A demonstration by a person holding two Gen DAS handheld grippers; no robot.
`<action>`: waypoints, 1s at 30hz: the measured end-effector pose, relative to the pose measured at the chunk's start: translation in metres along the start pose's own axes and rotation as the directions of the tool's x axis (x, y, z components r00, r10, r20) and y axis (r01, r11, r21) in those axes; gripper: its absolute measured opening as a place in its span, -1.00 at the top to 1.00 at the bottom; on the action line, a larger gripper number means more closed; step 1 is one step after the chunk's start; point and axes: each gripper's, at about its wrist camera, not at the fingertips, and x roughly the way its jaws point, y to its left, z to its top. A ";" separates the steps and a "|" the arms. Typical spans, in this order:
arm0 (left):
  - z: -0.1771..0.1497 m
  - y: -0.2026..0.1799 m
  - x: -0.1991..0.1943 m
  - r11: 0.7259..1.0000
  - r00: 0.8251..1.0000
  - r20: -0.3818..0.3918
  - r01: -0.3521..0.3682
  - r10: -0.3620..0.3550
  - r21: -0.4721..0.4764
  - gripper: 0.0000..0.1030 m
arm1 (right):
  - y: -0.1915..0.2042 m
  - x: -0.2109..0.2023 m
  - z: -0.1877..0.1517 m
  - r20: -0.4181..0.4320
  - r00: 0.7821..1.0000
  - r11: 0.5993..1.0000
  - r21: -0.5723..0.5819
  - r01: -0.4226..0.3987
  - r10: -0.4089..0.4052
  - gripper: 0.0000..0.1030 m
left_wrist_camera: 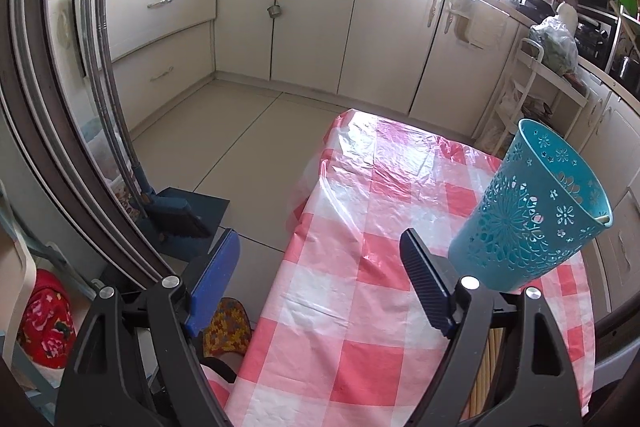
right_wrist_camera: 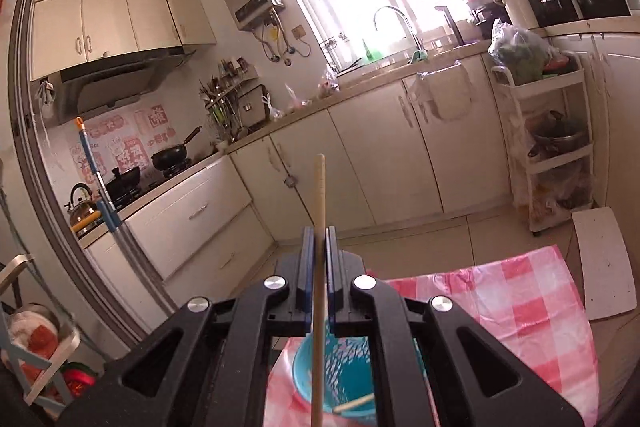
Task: Organize utensils
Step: 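Carry the chopstick over the teal bin and open the right tool, then bring the right tool back down to the chopsticks on the table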
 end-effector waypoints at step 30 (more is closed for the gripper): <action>-0.001 0.003 0.004 0.999 0.999 0.006 -0.034 0.034 -0.007 -0.60 | 0.011 -0.094 -0.075 -0.028 0.995 0.967 -0.241 0.088 -0.098 0.29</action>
